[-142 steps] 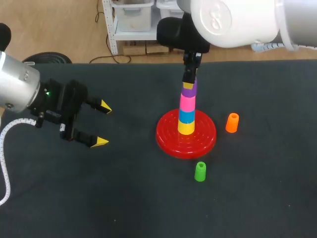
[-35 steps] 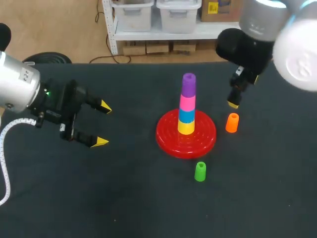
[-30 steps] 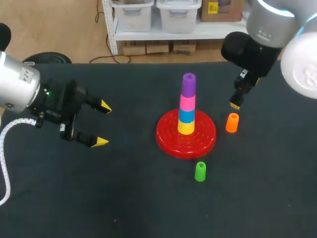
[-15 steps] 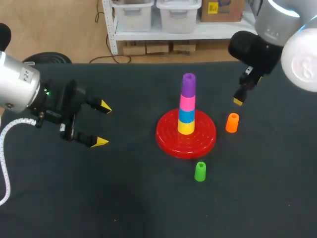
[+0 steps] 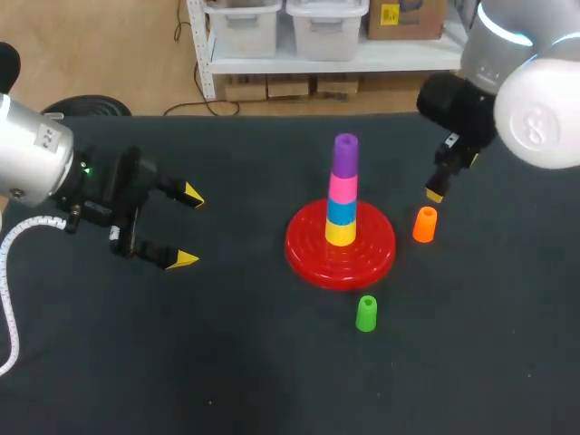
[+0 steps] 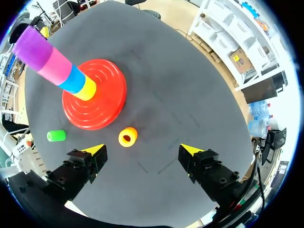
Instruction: Pick up and stack the cylinders on the red base in this order: pink,purple,orange,green
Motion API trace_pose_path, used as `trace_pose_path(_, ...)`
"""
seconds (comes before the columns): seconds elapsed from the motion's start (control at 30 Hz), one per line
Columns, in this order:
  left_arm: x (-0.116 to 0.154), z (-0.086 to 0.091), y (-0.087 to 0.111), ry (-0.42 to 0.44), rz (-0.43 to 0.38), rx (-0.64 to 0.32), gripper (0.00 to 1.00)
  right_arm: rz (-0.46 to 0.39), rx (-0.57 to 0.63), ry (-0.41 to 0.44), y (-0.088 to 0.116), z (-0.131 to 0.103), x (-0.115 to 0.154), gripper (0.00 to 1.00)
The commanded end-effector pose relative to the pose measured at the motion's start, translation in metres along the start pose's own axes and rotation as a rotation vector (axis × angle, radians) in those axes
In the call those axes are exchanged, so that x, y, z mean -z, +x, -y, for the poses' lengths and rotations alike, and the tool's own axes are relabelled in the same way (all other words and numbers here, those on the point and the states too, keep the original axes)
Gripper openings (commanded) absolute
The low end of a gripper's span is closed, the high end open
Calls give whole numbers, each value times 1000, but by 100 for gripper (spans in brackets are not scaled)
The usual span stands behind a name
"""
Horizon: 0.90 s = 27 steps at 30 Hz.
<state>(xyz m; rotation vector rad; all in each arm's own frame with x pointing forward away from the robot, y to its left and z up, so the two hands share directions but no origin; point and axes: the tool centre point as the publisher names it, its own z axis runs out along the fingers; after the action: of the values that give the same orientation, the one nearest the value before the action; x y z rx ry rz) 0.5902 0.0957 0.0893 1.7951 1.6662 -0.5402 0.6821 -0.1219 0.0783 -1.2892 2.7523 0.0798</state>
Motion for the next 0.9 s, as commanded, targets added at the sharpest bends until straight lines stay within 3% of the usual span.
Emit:
trace_pose_path(0.03, 0, -1, 1, 1, 2, -2, 100, -26, 7, -20, -9, 6, -15, 100)
trace_pose_path(0.4, 0, -1, 1, 1, 2, -2, 100, -84, 55, -41, -11, -4, -49, 100)
trace_pose_path(0.9, 0, -1, 1, 1, 2, -2, 100, -93, 68, -44, -10, -13, -53, 100)
